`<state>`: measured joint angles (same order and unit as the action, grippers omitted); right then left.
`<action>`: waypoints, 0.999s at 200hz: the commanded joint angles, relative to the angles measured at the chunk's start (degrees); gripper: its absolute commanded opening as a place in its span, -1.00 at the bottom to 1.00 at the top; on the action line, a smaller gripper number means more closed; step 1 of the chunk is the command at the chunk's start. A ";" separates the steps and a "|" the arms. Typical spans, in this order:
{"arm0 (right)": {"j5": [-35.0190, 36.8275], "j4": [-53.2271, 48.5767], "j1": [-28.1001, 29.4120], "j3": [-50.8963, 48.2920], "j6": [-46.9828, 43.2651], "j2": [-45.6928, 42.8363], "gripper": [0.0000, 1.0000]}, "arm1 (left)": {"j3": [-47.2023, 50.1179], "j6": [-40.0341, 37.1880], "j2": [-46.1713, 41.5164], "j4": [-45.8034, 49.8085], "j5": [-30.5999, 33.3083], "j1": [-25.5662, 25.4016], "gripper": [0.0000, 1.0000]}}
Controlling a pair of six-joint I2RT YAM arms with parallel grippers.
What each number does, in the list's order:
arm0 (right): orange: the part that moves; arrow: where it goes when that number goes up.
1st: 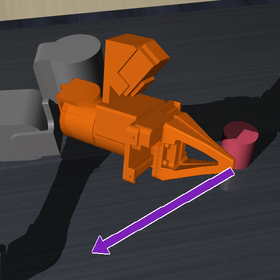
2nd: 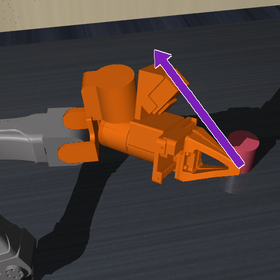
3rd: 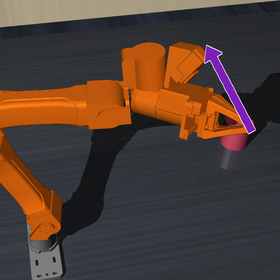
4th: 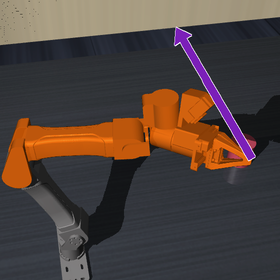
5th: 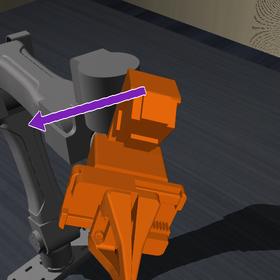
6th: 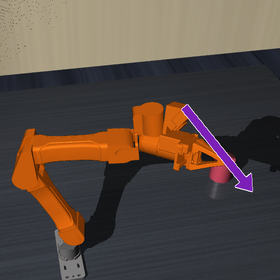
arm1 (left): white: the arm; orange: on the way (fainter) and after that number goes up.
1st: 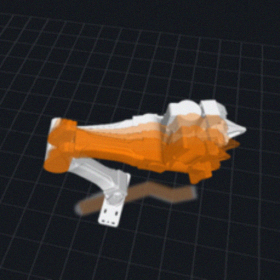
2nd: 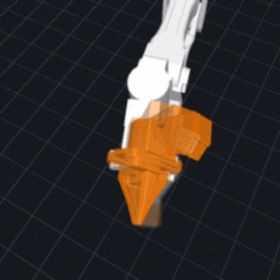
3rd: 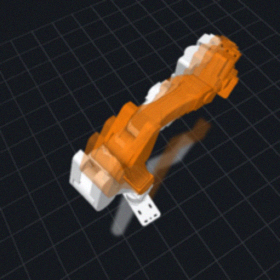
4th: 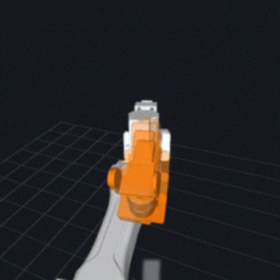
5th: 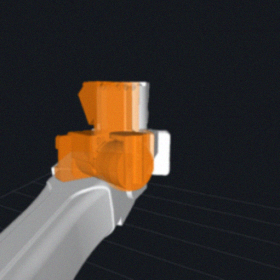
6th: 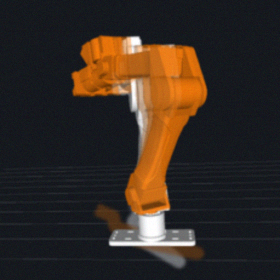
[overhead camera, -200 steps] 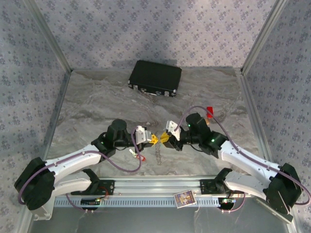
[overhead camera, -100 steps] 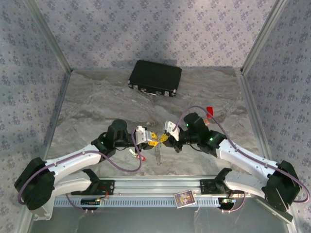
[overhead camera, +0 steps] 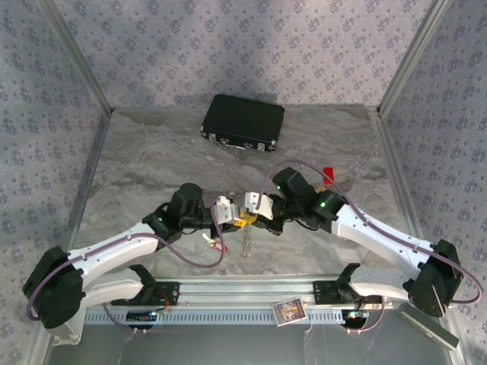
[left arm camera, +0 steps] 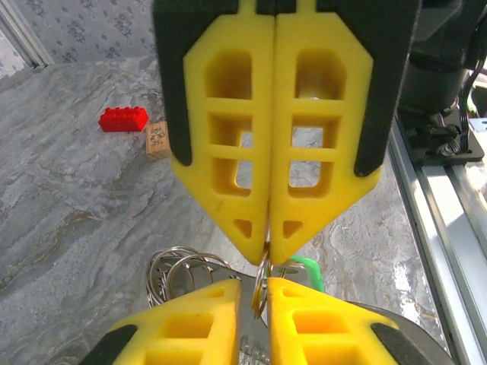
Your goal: Put the keys on the keyring
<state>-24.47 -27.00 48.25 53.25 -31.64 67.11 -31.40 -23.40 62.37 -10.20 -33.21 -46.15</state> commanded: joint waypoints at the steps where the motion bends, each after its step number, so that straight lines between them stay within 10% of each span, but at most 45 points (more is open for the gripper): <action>1: -0.19 -2.57 0.62 2.23 -2.42 0.39 -1.00 | -2.16 -0.30 0.21 -0.40 -1.65 -0.32 -0.89; 38: -3.83 7.14 -1.74 -4.43 3.62 -4.01 -0.49 | -0.18 1.94 -0.49 -4.48 -2.41 -0.33 -1.00; 79: -7.60 19.63 -4.56 -13.17 12.08 -8.87 -0.40 | 4.34 8.17 0.11 -15.72 -2.84 -0.38 -1.00; 150: -8.40 25.06 -5.16 -16.77 15.11 -8.68 -0.47 | 5.47 9.20 2.36 -21.08 -3.39 -0.93 -1.00; 200: -9.60 24.44 -5.64 -16.26 14.82 -8.42 -0.97 | 5.59 9.14 1.79 -20.83 -3.39 -1.05 -1.00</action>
<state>-32.40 -3.16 42.98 37.19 -17.37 58.65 -25.76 -14.79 64.73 -27.24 -34.46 -46.61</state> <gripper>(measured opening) 0.061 0.045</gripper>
